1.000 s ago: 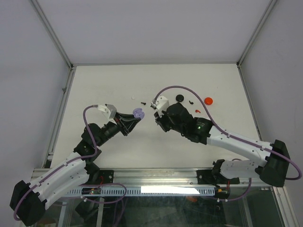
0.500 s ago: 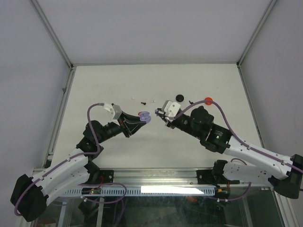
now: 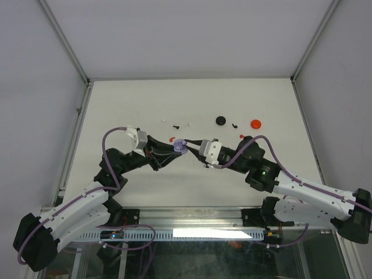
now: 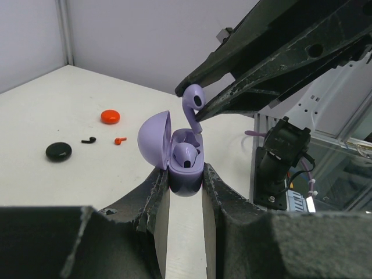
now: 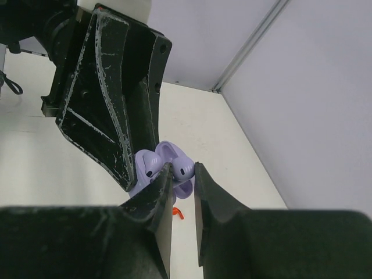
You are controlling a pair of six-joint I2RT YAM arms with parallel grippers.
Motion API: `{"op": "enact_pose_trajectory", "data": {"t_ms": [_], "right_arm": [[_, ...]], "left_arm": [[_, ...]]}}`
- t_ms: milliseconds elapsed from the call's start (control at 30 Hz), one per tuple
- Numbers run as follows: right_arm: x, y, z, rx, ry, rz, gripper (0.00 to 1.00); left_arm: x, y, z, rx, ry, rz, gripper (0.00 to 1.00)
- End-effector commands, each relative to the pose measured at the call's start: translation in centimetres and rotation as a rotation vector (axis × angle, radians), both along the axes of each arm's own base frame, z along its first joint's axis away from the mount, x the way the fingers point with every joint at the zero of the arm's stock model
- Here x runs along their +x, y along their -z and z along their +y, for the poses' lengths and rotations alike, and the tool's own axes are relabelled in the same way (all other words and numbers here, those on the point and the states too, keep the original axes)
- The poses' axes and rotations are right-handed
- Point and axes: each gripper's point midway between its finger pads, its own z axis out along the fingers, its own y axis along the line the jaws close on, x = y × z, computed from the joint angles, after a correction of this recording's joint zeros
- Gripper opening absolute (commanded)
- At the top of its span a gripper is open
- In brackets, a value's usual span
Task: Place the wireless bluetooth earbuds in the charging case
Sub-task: Place the earbud in the charging case.
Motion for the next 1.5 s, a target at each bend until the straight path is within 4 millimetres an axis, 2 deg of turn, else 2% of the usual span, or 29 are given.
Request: {"op": "enact_pose_trajectory", "data": {"t_ms": [0, 233, 767, 967, 1400, 1433, 1467], "right_arm": [[-0.9, -3.1, 0.3, 0.103, -0.046, -0.094, 0.03], [-0.8, -2.5, 0.6, 0.092, -0.043, -0.101, 0.02], [-2.3, -2.1, 0.9, 0.091, -0.108, -0.088, 0.03], [-2.6, -1.1, 1.2, 0.06, -0.13, -0.063, 0.08], [-2.8, 0.1, 0.7, 0.015, -0.13, -0.037, 0.08], [-2.4, 0.2, 0.6, 0.025, -0.099, 0.007, 0.18], [-2.2, 0.3, 0.6, 0.026, -0.089, 0.022, 0.22]], "left_arm": [[-1.1, -4.0, 0.0, -0.079, 0.049, -0.102, 0.07], [-1.4, -4.7, 0.1, -0.097, 0.055, -0.108, 0.07], [-0.9, -5.0, 0.2, -0.15, 0.032, -0.053, 0.08], [-0.4, -5.2, 0.4, -0.174, 0.008, -0.023, 0.08], [-0.9, -5.4, 0.9, -0.214, 0.008, -0.049, 0.08], [-1.0, -5.3, 0.8, -0.211, 0.015, -0.053, 0.08], [-1.0, -5.3, 0.8, -0.207, 0.019, -0.056, 0.08]]}}
